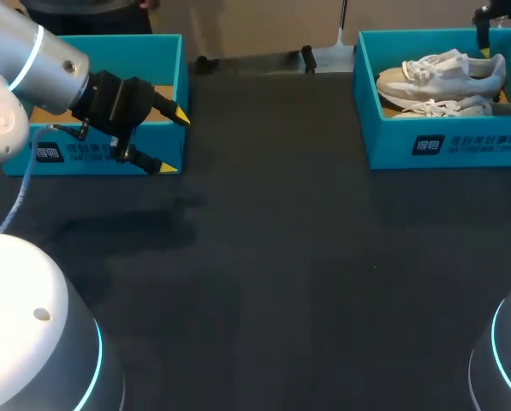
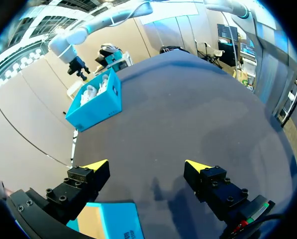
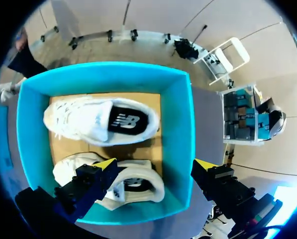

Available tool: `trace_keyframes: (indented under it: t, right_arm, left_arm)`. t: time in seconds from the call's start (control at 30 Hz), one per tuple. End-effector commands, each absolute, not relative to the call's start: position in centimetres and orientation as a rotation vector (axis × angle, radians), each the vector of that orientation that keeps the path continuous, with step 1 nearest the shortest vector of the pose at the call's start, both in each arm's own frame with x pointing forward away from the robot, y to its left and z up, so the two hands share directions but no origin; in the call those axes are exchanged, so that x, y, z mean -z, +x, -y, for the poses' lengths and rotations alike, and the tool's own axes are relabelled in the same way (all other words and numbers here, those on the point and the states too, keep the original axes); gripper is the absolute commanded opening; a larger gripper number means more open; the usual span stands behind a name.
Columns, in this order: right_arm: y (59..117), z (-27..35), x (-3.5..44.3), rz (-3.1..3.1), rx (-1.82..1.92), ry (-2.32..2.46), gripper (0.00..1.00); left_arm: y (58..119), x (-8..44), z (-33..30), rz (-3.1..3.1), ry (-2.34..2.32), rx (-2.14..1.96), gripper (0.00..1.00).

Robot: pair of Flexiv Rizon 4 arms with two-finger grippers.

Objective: Take the shoe out of the shoebox, open the shoe tongue, remove and reinsert the insole, then place the shoe into the shoebox

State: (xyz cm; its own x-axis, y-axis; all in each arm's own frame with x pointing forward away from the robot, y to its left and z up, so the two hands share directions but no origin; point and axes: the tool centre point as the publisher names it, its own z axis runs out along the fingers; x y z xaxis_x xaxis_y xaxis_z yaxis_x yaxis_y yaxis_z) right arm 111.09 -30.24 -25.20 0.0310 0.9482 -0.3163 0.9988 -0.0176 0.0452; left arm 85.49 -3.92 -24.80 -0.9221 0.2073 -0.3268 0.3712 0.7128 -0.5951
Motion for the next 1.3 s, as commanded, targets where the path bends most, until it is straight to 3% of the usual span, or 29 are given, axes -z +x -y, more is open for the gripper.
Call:
trace_keyframes:
  t: [0.03,0.37,0.63,1.3]
  right_arm:
    - [109.5,30.4,24.6,-2.025,0.262,1.971,1.0]
    - [109.5,30.4,24.6,-2.025,0.262,1.971,1.0]
    - [109.3,30.0,24.6,-2.039,0.267,1.967,1.0]
    - [103.7,26.0,24.0,-2.134,0.248,1.987,1.0]
  left_arm:
    - [85.4,24.8,3.9,-2.685,0.46,1.002,1.0]
    - [85.4,24.8,3.9,-2.685,0.46,1.002,1.0]
    - [85.7,21.2,3.1,-2.83,-0.252,0.838,1.0]
    - [88.2,20.9,2.6,-2.603,-1.404,0.498,1.0]
